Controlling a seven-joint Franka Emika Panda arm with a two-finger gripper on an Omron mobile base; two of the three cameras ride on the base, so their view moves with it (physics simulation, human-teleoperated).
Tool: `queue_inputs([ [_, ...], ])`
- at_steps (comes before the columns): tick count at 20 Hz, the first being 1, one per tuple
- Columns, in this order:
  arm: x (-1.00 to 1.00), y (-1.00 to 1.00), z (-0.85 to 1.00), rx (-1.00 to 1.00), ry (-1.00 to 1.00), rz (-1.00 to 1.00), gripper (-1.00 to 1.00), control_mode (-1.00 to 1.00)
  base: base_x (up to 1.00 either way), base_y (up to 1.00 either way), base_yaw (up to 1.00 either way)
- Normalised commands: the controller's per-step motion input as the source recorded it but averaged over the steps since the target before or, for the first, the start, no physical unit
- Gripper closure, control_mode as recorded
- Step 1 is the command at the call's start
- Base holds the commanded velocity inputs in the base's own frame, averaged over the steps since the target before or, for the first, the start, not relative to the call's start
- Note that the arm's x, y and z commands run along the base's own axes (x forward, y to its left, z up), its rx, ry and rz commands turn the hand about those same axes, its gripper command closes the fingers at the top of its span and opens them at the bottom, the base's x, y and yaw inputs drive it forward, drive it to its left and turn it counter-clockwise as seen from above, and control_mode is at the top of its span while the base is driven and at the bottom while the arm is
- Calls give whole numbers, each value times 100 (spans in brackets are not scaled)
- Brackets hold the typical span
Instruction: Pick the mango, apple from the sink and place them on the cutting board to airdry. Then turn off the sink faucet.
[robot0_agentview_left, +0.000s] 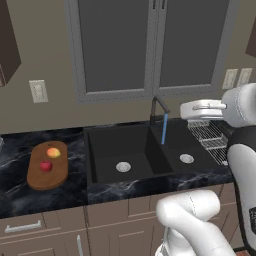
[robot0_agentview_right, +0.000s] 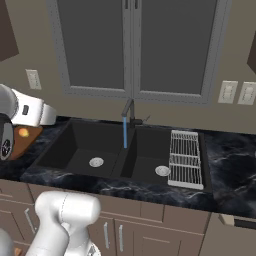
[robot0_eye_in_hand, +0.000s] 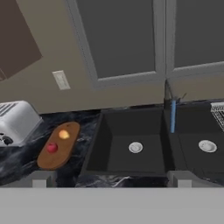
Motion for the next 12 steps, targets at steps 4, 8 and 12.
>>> queue_inputs([
  [4, -27, -54, 11, 0, 0, -4, -100, -100, 0, 0, 0],
  [8, -25, -34, 3, -8, -2, -5, -100, -100, 0, 0, 0],
  [12, -16, -24, 0, -18, -5, -7, -100, -100, 0, 0, 0],
])
